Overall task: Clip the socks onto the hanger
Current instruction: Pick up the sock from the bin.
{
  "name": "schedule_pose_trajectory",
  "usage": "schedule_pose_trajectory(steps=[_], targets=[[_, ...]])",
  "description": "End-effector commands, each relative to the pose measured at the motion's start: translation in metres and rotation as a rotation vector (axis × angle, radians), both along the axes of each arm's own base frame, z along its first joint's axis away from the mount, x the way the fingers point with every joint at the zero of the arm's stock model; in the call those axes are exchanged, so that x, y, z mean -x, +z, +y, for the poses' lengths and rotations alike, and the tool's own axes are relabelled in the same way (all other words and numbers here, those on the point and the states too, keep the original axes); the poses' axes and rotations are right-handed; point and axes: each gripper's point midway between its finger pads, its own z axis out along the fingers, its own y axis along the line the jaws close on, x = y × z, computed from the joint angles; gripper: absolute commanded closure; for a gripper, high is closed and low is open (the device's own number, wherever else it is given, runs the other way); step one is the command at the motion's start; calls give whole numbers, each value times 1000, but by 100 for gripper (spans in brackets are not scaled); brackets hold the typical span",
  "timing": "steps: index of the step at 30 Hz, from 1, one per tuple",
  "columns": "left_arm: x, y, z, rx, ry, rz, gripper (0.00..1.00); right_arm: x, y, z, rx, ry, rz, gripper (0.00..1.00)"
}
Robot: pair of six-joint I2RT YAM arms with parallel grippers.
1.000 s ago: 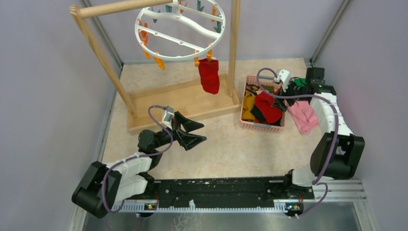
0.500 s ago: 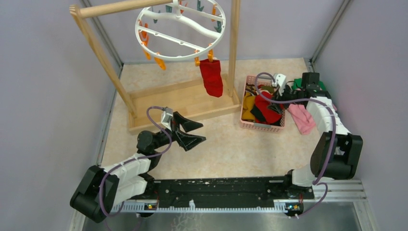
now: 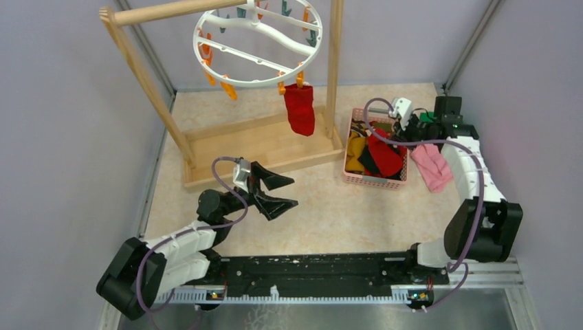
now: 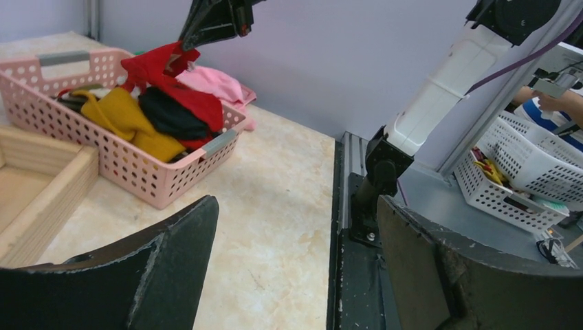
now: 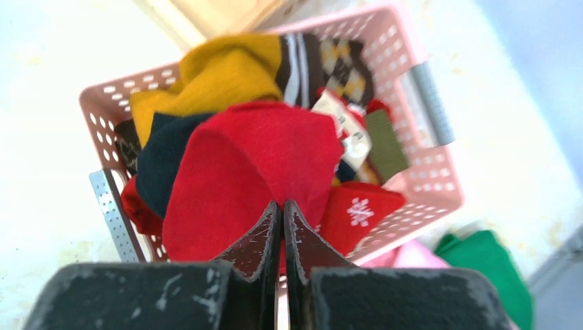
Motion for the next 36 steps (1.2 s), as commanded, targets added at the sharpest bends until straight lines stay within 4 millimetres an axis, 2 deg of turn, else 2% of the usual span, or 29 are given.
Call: schedule_pose_trajectory(steps=[1, 4, 8, 12, 15, 20, 24, 26, 30, 36], targets=[[9, 25, -5, 29, 13, -206, 8, 8, 92, 15, -19, 70, -162, 100], [8, 40, -11, 24, 19, -293, 7, 26, 119, 36, -19, 149, -155, 100], [2, 77, -17, 37, 35, -400, 5, 59, 146, 77, 4, 275, -145, 100], [0, 104, -26, 48, 52, -446, 4, 92, 156, 113, 23, 381, -121, 100], [-5, 113, -33, 54, 70, -404, 4, 122, 151, 142, 61, 498, -102, 100], [-12, 97, -45, 34, 72, -231, 4, 148, 130, 176, 93, 596, -60, 100], [-21, 73, -55, -33, 144, -172, 4, 154, 111, 197, 76, 625, 13, 100], [-24, 65, -58, -60, 180, -174, 4, 156, 108, 206, 50, 632, 48, 100], [-29, 52, -62, -101, 246, -199, 4, 159, 105, 218, -11, 647, 104, 100], [-30, 40, -80, -137, 205, -222, 4, 158, 89, 226, -29, 648, 174, 100]])
